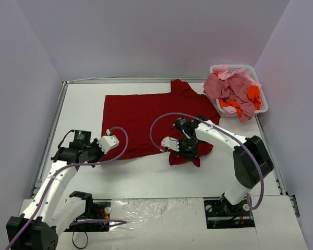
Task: Fold and stack the t-shirts
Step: Grap the side of the flattened tshirt closest away from the robot with both arms
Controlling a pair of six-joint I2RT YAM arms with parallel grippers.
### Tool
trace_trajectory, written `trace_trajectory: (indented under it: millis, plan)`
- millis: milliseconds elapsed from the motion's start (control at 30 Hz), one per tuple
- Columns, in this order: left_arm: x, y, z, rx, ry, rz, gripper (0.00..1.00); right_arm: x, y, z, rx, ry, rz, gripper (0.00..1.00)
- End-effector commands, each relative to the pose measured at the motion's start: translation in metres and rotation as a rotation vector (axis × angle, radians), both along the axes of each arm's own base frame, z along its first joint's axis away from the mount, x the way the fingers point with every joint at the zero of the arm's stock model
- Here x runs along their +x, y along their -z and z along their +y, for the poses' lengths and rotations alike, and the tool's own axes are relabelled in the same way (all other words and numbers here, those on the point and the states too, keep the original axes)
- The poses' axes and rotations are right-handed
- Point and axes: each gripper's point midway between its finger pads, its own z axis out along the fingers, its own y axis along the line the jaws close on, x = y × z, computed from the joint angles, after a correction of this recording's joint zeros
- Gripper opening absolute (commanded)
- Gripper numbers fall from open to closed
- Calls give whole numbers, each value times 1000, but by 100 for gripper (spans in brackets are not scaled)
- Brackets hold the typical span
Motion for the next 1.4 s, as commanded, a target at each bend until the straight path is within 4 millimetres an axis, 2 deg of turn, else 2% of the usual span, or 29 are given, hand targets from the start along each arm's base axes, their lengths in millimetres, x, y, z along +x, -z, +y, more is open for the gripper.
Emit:
trace_trajectory:
  millis: [0,100,267,433,633,833,967,1167,1367]
  plan:
    - [-3,-34,-4,-7,76,-67,2,-48,-27,-15,-18,-18,177,0]
    - [-14,-46,-2,13,124,-77,3,-62,-38,-27,-50,-9,198,0]
    - [-32,-44,3,53,179,-52,2,-84,-52,-38,-65,-7,266,0]
    - [-44,-30,10,90,192,-16,2,-86,-58,-44,-81,32,236,0]
    - [-47,-21,19,141,200,-34,2,-87,-60,-45,-72,30,219,0]
    - [-37,-25,4,55,184,-74,2,-56,-74,-32,109,84,76,0]
    - [-24,-30,-4,4,158,-82,2,-44,-81,-34,155,130,53,0]
    - [-4,-27,-6,-6,124,-79,2,-20,-74,-54,139,202,18,0]
    - [18,-23,0,9,57,-79,2,10,-67,-54,153,231,20,0]
